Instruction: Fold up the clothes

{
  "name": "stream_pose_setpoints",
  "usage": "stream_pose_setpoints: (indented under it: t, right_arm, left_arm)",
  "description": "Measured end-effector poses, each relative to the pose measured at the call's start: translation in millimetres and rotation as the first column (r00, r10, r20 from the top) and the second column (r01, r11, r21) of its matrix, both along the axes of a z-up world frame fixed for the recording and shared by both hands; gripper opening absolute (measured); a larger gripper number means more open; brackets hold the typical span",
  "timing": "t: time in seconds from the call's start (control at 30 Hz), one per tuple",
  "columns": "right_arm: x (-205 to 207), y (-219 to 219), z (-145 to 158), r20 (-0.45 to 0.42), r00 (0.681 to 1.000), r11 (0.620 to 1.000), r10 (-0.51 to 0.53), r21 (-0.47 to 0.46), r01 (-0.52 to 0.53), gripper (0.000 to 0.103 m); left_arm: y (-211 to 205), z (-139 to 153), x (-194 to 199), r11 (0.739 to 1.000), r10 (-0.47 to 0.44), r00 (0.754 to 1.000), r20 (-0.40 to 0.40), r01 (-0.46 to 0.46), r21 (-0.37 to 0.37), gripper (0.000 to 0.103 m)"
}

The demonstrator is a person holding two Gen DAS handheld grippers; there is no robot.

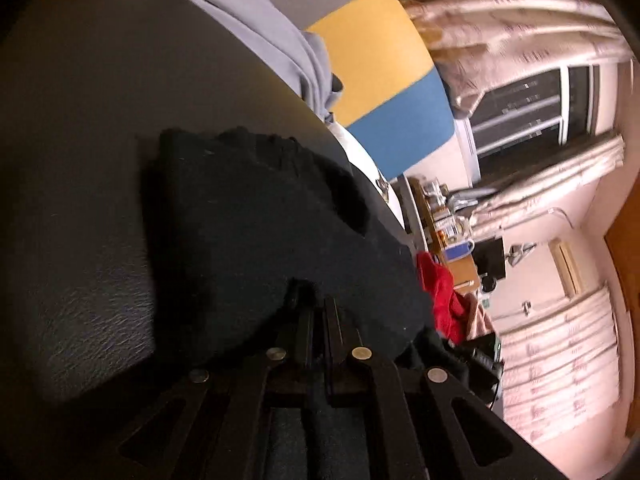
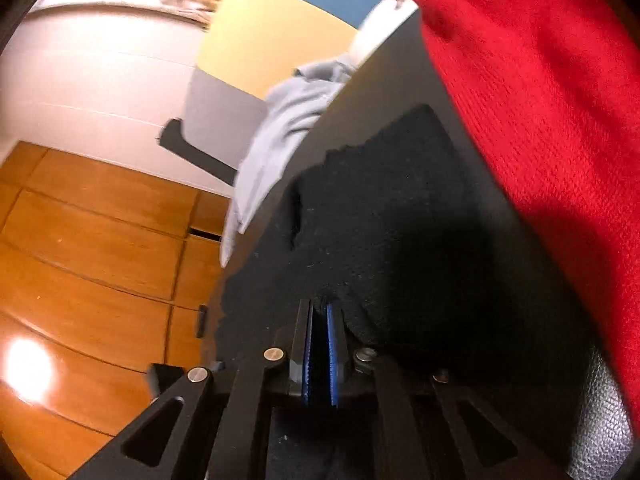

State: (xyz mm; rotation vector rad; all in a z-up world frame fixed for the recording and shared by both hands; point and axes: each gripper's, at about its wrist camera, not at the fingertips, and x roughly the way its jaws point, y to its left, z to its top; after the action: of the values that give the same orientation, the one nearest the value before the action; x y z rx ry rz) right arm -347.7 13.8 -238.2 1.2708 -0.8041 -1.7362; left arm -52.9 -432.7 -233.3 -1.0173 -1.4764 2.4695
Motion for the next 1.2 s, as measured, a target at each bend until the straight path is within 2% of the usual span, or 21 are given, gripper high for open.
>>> stream_pose_setpoints:
  t: [0.1,0.13,0.17,0.23,0.43,0.6,0.67,0.77,0.9,0.97,1.0,1.03,1.13,1.2]
  right_arm:
    - [8,8,1,0.012,1.0,0.999,0.019,-0.05,-0.019,0.013]
    - [12,12,4,0.014,1.0,0.997,0.028,-0.067,-0.027,0.026]
    - [17,16,8,0.012,0.999,0.996,0.039,-0.082,-0.038,0.048]
    - [29,25,19,-0.007,0.997,0.993,0.071,-0.094,-0.071,0.067]
    - [66,30,34,-0.063,0.976,0.978,0.207,-0.01,-0.208,0.067]
    - [79,9,30,-0.127,0.959,0.958,0.253,0.171,-0.23,0.065]
    - [83,2,30,-0.162,0.95,0.942,0.269,0.25,-0.224,0.05]
    - [81,-5,32,-0.18,0.944,0.928,0.278,0.302,-0.216,0.035]
    - [70,-22,36,-0.18,0.943,0.929,0.281,0.3,-0.219,0.032]
    - [65,-26,36,-0.173,0.943,0.93,0.284,0.29,-0.226,0.032]
    - [63,-27,34,-0.168,0.943,0.929,0.287,0.289,-0.231,0.032]
    - [63,-31,33,-0.164,0.943,0.928,0.291,0.289,-0.236,0.032]
    - [61,-35,32,-0.152,0.942,0.935,0.298,0.246,-0.256,0.032]
    - [57,-31,36,-0.15,0.945,0.95,0.289,0.171,-0.263,0.032]
  left_arm:
    - [-1,7,9,1.0,0.011,1.0,-0.012,-0.011,0.017,0.017]
    - [0,10,12,1.0,0.007,1.0,-0.016,-0.007,0.018,0.02]
    - [3,13,16,1.0,-0.007,1.0,-0.024,0.007,0.015,0.023]
    - [9,16,29,0.999,-0.027,1.0,-0.016,0.026,-0.029,0.027]
    - [32,33,43,0.98,-0.082,0.996,0.029,0.086,-0.18,0.03]
    - [34,35,66,0.977,-0.063,0.997,0.051,0.072,-0.199,0.031]
    - [33,33,71,0.976,-0.071,0.996,0.06,0.082,-0.202,0.031]
    - [42,35,69,0.961,-0.12,0.99,0.069,0.133,-0.241,0.031]
    - [50,30,50,0.935,-0.154,0.977,0.145,0.192,-0.299,0.029]
    - [44,30,46,0.95,-0.147,0.98,0.134,0.177,-0.258,0.028]
    - [43,30,45,0.951,-0.148,0.98,0.134,0.178,-0.254,0.02]
    - [43,30,45,0.95,-0.158,0.979,0.125,0.186,-0.253,0.008]
    - [43,30,44,0.959,-0.2,0.977,0.075,0.211,-0.189,0.005]
    - [40,37,43,0.972,-0.198,0.98,-0.006,0.196,-0.133,0.005]
